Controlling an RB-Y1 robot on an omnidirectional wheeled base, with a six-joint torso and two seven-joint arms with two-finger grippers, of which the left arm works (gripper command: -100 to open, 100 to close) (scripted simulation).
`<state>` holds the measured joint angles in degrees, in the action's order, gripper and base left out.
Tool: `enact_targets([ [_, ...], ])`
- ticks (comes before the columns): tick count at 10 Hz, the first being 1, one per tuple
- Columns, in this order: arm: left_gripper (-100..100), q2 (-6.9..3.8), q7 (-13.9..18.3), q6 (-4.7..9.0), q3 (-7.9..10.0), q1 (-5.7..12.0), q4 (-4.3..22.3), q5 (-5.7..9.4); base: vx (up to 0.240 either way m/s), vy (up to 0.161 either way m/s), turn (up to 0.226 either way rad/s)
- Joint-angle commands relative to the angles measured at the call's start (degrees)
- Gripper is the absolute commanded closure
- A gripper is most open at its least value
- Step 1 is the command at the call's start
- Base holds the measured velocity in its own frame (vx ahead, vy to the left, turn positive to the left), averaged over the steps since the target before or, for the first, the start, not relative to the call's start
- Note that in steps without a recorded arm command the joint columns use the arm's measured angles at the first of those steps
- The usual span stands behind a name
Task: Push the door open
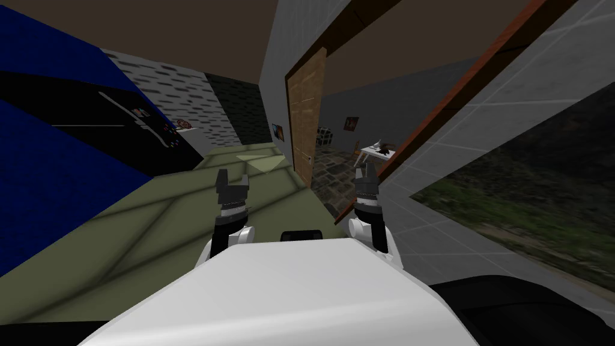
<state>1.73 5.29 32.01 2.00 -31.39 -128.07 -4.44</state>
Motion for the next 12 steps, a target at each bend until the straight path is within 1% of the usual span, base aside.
enact_targets([
  [1, -100, -0.79, 0.25, 0.39, -0.47, 0.9, 1.91, -0.18, 0.127, 0.035, -0.026],
  [4, -100, -1.92, 0.7, 1.08, -1.29, 2.49, 5.25, -0.5, 0.096, 0.018, -0.058],
  [5, -100, -2.35, 0.91, 1.41, -1.67, 3.24, 6.83, -0.65, 0.113, 0.025, -0.045],
  [6, -100, -2.56, 1.01, 1.57, -1.87, 3.62, 7.63, -0.73, 0.113, 0.024, -0.05],
  [8, -100, -3.41, 1.45, 2.26, -2.68, 5.19, 10.95, -1.04, 0.126, 0.019, -0.056],
  [11, -100, -4.03, 1.86, 2.88, -3.42, 6.62, 13.97, -1.33, 0.1, 0.018, -0.044],
  [12, -100, -4.44, 2.12, 3.3, -3.92, 7.57, 15.98, -1.52, 0.099, 0.022, -0.069],
])
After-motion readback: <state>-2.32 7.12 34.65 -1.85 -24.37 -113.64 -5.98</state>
